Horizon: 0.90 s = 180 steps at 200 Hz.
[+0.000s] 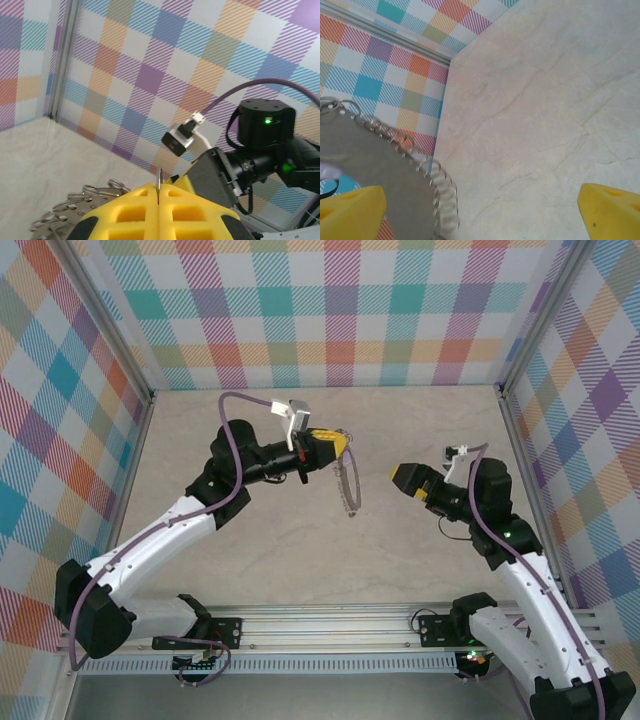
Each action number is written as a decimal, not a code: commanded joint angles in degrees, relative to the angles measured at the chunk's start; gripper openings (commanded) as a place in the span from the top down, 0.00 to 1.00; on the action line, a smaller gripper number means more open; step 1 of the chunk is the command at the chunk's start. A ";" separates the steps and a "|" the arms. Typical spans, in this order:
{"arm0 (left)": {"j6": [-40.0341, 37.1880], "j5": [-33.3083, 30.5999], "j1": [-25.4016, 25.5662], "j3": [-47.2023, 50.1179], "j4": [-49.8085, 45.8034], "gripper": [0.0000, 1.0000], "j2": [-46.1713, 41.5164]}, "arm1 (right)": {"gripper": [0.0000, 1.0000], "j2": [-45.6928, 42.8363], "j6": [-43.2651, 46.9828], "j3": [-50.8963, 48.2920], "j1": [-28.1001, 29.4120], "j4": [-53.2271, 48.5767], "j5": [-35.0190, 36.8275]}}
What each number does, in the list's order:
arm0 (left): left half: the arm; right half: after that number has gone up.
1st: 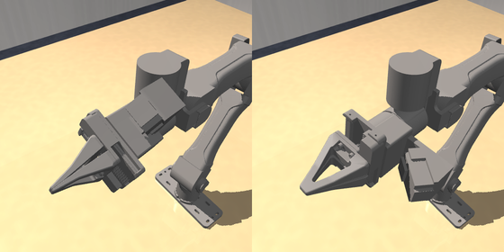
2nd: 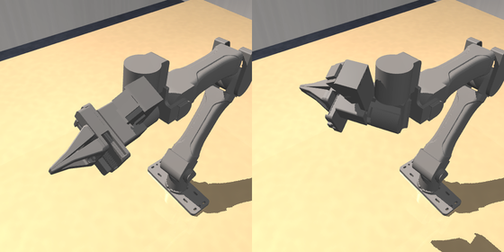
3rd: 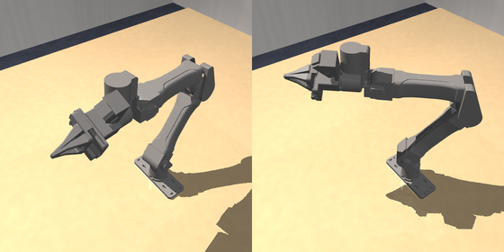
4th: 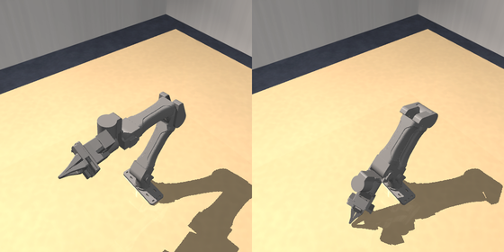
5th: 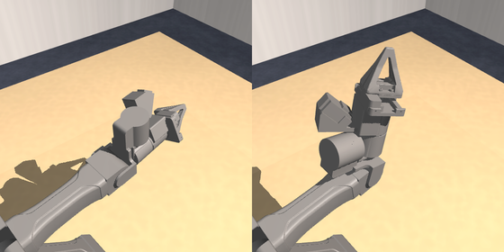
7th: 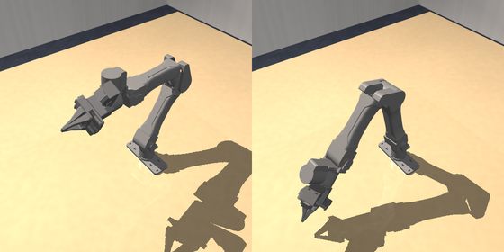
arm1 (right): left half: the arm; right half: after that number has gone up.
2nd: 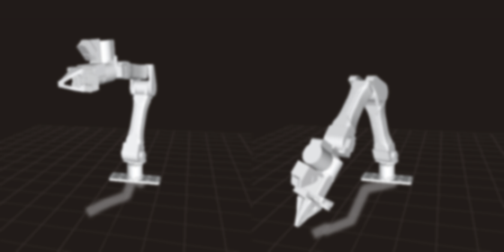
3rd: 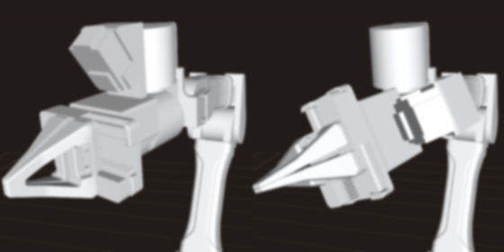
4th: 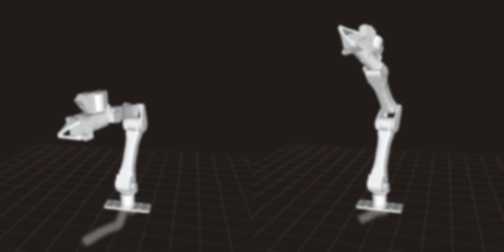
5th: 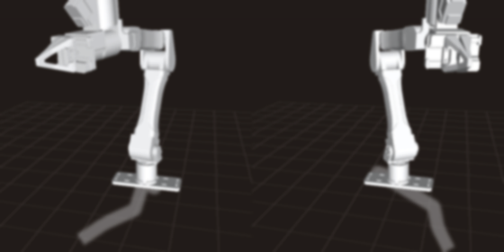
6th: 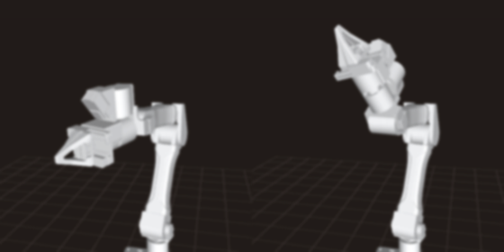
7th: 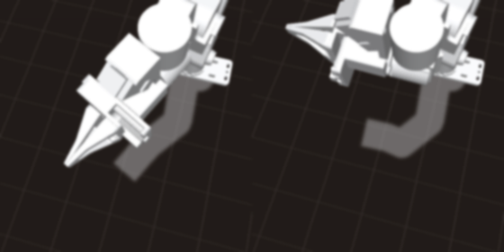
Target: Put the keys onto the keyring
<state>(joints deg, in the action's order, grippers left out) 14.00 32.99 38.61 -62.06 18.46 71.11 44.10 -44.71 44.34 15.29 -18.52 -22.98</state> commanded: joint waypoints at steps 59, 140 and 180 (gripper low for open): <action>-2.90 9.91 -0.24 -5.53 9.77 1.00 7.94 | 0.10 2.00 8.49 3.79 -0.03 9.95 -1.17; 11.43 16.86 -3.97 -9.43 25.75 1.00 17.28 | 0.36 6.75 19.04 2.50 3.36 20.26 -4.45; 12.23 17.42 -4.68 -9.82 25.52 1.00 17.71 | 0.37 6.83 22.49 3.46 5.26 20.33 -6.57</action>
<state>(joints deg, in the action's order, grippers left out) 23.86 48.40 34.37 -69.28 38.52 89.03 51.66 -26.68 46.37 19.44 -1.15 -26.81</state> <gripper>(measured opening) 0.049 0.634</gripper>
